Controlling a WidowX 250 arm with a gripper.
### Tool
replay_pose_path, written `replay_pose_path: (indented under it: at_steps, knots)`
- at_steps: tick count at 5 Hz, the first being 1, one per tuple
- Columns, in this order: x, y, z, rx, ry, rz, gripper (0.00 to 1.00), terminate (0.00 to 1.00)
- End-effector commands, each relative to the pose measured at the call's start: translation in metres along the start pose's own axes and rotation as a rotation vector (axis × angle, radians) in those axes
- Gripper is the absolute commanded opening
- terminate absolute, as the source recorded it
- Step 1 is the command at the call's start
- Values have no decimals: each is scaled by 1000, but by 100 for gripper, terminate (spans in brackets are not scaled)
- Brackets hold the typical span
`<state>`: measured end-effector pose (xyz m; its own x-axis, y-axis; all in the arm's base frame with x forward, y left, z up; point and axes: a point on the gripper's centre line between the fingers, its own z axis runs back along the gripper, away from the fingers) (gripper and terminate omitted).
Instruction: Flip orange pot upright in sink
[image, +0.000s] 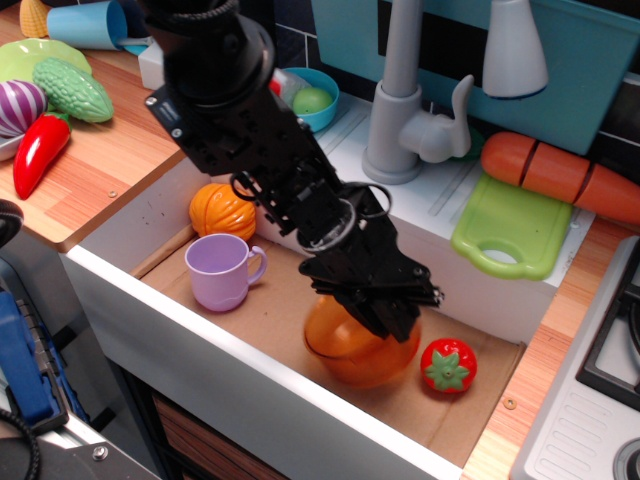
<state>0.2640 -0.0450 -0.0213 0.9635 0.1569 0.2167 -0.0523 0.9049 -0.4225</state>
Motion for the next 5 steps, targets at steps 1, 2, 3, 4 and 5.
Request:
replay_pose_path:
  at_steps: [1, 2, 3, 4, 5]
  knots:
    - [12, -9, 20, 141, 4, -78, 0, 0]
    - [9, -8, 23, 221, 2, -119, 0, 0]
    - [8, -13, 24, 294, 6, -173, 100, 0]
    - [8, -13, 24, 294, 6, -173, 100, 0]
    - [8, -13, 24, 294, 6, -173, 100, 100]
